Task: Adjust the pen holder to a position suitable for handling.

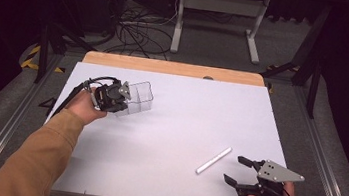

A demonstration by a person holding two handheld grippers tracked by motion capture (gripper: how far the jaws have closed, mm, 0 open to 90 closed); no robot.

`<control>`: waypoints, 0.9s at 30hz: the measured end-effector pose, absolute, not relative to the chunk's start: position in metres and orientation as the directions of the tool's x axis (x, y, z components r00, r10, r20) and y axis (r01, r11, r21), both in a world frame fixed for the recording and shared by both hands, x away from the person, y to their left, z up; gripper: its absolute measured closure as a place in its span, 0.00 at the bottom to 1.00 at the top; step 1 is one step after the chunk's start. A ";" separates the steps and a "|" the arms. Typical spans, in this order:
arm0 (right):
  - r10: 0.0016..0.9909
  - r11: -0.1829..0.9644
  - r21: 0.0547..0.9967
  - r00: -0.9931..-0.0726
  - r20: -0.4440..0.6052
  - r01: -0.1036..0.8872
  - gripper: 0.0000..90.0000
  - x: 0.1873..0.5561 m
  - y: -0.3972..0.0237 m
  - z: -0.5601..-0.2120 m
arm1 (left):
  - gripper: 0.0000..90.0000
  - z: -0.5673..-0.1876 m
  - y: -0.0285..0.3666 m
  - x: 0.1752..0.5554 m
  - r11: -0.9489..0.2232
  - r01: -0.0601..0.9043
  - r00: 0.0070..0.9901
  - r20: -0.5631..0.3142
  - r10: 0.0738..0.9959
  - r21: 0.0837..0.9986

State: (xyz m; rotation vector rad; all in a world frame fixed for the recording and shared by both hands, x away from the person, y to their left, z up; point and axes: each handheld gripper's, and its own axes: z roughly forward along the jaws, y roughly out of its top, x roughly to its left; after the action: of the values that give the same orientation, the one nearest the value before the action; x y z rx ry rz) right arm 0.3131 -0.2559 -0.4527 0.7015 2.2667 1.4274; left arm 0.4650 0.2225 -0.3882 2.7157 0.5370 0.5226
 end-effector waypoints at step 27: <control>0.586 0.363 0.907 -0.809 -0.044 0.213 0.26 0.313 -0.256 -0.453 | 0.98 -0.381 0.156 0.440 -0.904 -0.013 0.989 0.139 0.052 0.427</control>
State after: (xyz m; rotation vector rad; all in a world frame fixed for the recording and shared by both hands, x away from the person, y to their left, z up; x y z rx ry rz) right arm 0.3126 -0.2563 -0.4527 0.6997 2.2690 1.4298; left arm 0.4397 0.1563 -0.3808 2.6929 0.0279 0.2041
